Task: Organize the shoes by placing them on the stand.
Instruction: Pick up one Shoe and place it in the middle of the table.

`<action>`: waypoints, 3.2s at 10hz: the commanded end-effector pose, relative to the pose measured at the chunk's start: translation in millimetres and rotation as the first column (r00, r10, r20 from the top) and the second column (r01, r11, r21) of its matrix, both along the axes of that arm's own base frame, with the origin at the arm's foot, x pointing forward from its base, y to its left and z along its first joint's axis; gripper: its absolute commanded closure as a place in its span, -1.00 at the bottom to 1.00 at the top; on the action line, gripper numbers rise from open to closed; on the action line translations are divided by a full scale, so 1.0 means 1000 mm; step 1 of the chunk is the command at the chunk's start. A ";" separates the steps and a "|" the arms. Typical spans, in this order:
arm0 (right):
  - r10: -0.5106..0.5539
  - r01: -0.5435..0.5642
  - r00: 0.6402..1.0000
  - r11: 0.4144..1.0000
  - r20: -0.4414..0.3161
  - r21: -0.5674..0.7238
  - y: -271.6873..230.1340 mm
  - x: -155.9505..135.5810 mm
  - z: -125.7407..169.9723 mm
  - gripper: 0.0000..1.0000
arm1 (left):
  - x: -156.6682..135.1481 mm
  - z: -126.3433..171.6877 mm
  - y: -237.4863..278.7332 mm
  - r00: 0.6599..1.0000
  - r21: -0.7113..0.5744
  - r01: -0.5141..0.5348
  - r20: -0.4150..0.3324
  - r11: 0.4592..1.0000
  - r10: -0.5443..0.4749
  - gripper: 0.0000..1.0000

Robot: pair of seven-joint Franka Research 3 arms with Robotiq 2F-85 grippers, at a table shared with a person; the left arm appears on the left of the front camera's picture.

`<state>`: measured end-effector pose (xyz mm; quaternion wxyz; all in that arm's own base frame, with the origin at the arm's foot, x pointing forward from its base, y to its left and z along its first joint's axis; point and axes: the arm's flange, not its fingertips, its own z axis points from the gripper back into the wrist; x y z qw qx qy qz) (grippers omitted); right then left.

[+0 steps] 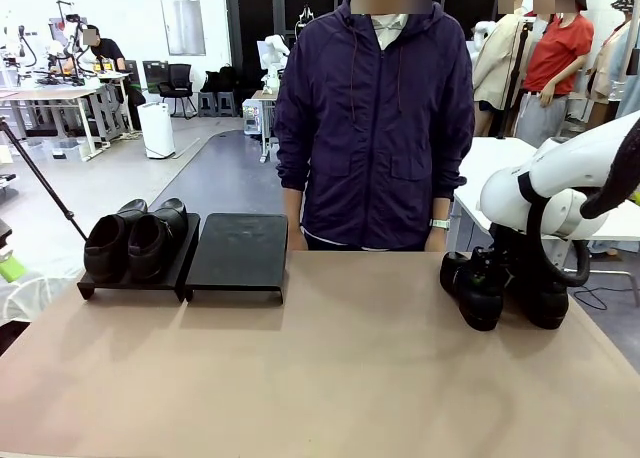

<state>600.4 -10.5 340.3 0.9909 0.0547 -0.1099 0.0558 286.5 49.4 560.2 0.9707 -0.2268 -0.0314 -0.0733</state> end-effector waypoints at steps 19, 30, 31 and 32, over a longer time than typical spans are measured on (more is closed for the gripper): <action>-0.179 0.156 0.982 0.954 0.066 0.256 0.232 -0.250 0.061 1.00 | -0.001 0.002 0.003 1.000 0.000 -0.002 -0.012 1.000 0.002 -1.00; -0.128 0.141 0.988 0.973 -0.082 0.181 0.285 -0.258 -0.008 1.00 | -0.001 0.002 0.003 1.000 0.000 -0.002 -0.012 1.000 0.002 -1.00; -0.128 0.141 0.988 0.973 -0.082 0.181 0.285 -0.258 -0.008 1.00 | -0.001 0.002 0.003 1.000 0.000 -0.002 -0.012 1.000 0.002 -1.00; -0.128 0.141 0.988 0.973 -0.082 0.181 0.285 -0.258 -0.008 1.00 | -0.001 0.002 0.003 1.000 0.000 -0.002 -0.012 1.000 0.002 -1.00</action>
